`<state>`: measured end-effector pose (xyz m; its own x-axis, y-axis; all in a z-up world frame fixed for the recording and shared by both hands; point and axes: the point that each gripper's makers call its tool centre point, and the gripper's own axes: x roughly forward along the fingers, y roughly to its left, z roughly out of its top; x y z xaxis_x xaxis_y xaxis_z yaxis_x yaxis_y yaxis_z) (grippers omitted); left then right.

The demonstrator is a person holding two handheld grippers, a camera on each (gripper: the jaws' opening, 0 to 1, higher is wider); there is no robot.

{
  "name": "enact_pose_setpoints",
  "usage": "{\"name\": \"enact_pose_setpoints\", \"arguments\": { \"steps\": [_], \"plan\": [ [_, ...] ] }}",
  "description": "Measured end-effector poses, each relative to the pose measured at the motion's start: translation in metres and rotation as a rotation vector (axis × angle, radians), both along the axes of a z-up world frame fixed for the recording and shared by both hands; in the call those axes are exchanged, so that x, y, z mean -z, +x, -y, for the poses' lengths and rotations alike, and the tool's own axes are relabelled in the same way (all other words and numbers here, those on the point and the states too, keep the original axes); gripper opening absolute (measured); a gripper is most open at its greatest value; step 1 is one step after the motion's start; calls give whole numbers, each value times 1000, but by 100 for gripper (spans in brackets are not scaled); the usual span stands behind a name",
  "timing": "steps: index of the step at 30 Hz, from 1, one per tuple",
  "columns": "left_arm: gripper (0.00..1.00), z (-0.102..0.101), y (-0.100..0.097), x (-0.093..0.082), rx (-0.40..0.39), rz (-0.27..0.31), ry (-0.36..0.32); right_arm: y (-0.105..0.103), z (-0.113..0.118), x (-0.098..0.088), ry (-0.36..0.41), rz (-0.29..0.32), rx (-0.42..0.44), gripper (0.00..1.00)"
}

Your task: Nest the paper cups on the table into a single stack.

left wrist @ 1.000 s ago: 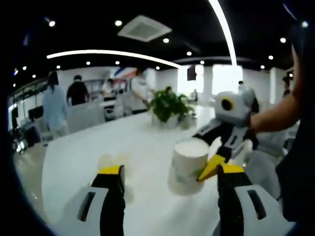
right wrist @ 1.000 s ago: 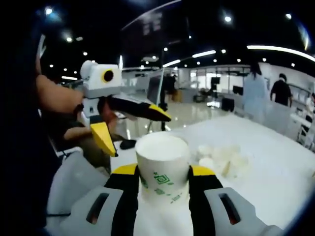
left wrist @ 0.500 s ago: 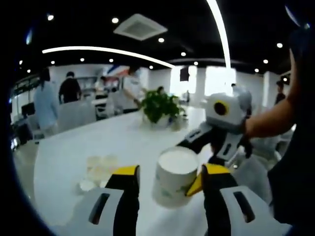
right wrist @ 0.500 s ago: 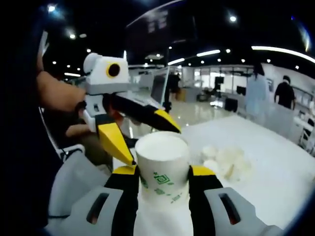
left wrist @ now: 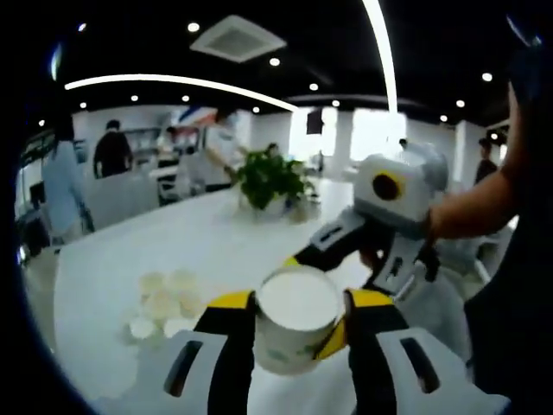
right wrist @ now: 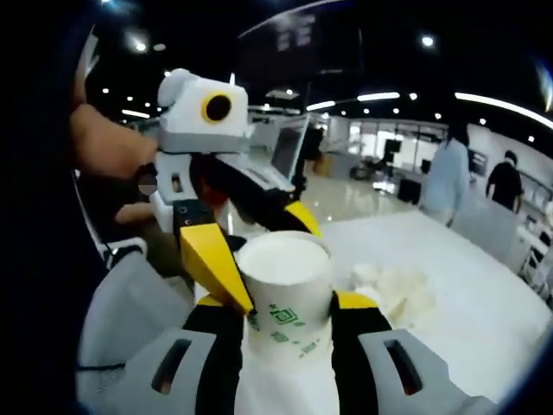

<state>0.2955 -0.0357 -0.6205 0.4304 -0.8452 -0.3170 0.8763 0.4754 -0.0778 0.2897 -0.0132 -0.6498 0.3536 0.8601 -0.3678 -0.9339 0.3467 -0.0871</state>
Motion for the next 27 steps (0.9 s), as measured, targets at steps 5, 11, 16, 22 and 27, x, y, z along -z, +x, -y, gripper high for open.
{"name": "enact_pose_setpoints", "arguments": {
  "steps": [5, 11, 16, 22, 27],
  "plan": [
    [36, -1, 0, 1, 0, 2, 12, 0, 1, 0, -10, 17, -3, 37],
    [36, 0, -1, -2, -1, 15, 1, 2, 4, -2, -10, 29, -2, 41],
    [36, -5, 3, -11, -18, 16, -45, 16, 15, -18, 47, 19, 41, 62],
    [36, -18, 11, -23, -55, 1, -125, 28, 34, -28, 78, 25, 78, 79],
    [36, -29, 13, -33, -57, -23, -185, 36, 52, -38, 127, -13, 146, 87]
  ]
}}
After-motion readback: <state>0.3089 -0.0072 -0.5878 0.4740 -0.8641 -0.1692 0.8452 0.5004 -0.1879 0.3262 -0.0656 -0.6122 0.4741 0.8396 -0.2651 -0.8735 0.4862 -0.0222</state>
